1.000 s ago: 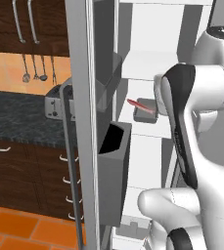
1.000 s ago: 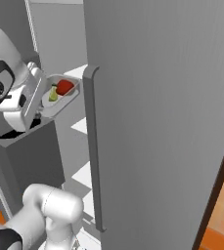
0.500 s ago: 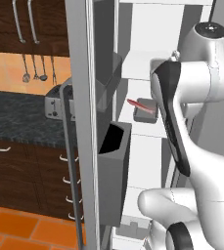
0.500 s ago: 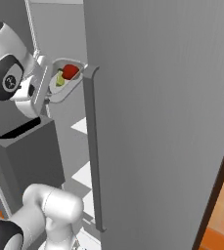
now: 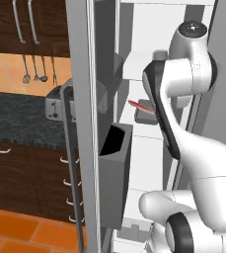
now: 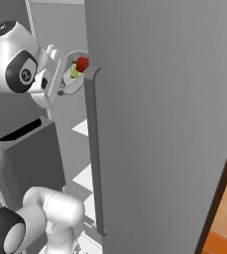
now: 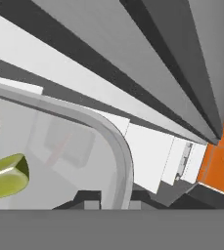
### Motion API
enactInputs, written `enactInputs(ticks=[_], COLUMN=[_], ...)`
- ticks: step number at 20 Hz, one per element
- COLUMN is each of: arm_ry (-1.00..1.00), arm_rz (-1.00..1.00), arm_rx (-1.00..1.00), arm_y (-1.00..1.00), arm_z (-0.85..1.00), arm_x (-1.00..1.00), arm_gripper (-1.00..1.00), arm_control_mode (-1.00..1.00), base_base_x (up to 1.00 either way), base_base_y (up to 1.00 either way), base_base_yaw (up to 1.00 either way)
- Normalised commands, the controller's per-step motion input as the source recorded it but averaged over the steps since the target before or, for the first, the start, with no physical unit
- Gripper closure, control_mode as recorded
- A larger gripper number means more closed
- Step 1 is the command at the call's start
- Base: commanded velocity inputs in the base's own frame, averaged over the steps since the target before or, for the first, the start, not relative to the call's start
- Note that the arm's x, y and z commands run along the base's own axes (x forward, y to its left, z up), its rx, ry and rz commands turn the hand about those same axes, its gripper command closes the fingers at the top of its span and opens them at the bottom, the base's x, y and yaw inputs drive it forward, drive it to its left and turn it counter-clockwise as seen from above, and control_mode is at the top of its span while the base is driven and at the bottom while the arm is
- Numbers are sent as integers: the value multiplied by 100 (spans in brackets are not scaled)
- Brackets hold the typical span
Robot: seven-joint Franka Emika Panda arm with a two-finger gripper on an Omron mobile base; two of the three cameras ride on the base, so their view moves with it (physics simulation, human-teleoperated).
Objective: Take the meat container that has the steak and place it on the second highest rack of the freezer. Then take the vegetable container that has the lemon wedge and bell pepper and place it on the highest rack of the freezer.
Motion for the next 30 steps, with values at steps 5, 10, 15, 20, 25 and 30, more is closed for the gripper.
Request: enactInputs(ticks=[5, 10, 15, 20, 25, 30], arm_ry=[0, 0, 0, 0, 0, 0], arm_rz=[0, 0, 0, 0, 0, 0], arm_rx=[-1, 0, 0, 0, 0, 0], arm_y=[-4, -26, -17, -2, -9, -8], arm_z=[3, 0, -7, -19, -24, -7], arm_x=[55, 65, 65, 62, 63, 73], arm_gripper=[100, 100, 100, 100, 100, 100], arm_control_mode=[-100, -100, -100, -100, -100, -100], base_base_x=[0, 0, 0, 0, 0, 0], base_base_y=[0, 0, 0, 0, 0, 0], base_base_yaw=[0, 0, 0, 0, 0, 0])
